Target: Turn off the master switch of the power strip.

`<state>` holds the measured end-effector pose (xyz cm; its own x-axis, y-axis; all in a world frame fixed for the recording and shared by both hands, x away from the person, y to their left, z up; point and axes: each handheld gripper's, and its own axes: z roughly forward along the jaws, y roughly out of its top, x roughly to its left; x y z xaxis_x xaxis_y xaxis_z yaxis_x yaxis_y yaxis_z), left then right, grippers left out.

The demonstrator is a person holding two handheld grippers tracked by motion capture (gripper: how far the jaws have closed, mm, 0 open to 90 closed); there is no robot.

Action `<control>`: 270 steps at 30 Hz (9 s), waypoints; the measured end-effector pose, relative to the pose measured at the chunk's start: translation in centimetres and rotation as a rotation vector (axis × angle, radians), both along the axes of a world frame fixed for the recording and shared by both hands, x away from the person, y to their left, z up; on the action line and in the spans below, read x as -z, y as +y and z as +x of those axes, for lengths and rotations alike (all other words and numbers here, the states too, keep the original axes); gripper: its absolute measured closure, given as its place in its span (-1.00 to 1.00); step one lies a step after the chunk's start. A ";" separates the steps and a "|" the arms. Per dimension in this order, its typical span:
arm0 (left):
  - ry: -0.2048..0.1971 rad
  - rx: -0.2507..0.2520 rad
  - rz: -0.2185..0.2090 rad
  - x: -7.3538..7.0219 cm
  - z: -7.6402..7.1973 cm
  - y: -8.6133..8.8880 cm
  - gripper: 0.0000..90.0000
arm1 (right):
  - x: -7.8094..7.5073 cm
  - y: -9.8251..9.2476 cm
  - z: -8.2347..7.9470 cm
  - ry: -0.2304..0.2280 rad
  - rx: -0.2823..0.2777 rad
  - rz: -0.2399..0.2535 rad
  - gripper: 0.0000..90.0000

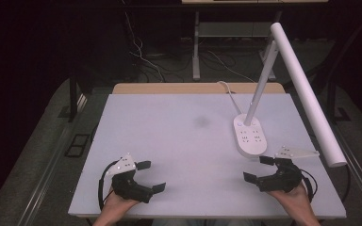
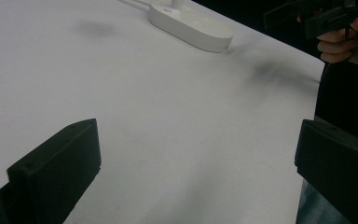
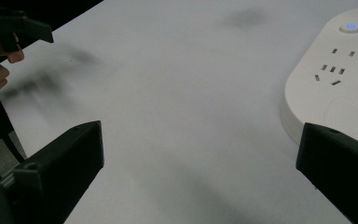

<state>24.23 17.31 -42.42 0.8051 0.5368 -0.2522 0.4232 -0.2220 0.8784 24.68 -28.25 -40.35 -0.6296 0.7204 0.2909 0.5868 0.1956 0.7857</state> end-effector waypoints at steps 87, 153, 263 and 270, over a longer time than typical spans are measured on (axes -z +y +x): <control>0.006 -0.001 0.001 0.1 0.0 0.0 -1.00 | -5.0 3.9 8.5 0.030 -0.036 -0.139 -0.99; 0.011 -0.005 -0.016 0.1 0.2 0.4 -1.00 | -3.8 8.5 17.3 0.068 0.162 -0.560 0.99; 0.011 0.014 -0.004 0.2 0.4 0.2 -1.00 | -2.5 8.4 17.8 0.075 0.278 -0.615 0.94; 0.010 0.019 0.002 0.2 0.3 0.2 -1.00 | -3.7 8.4 16.6 0.036 0.234 -0.526 0.78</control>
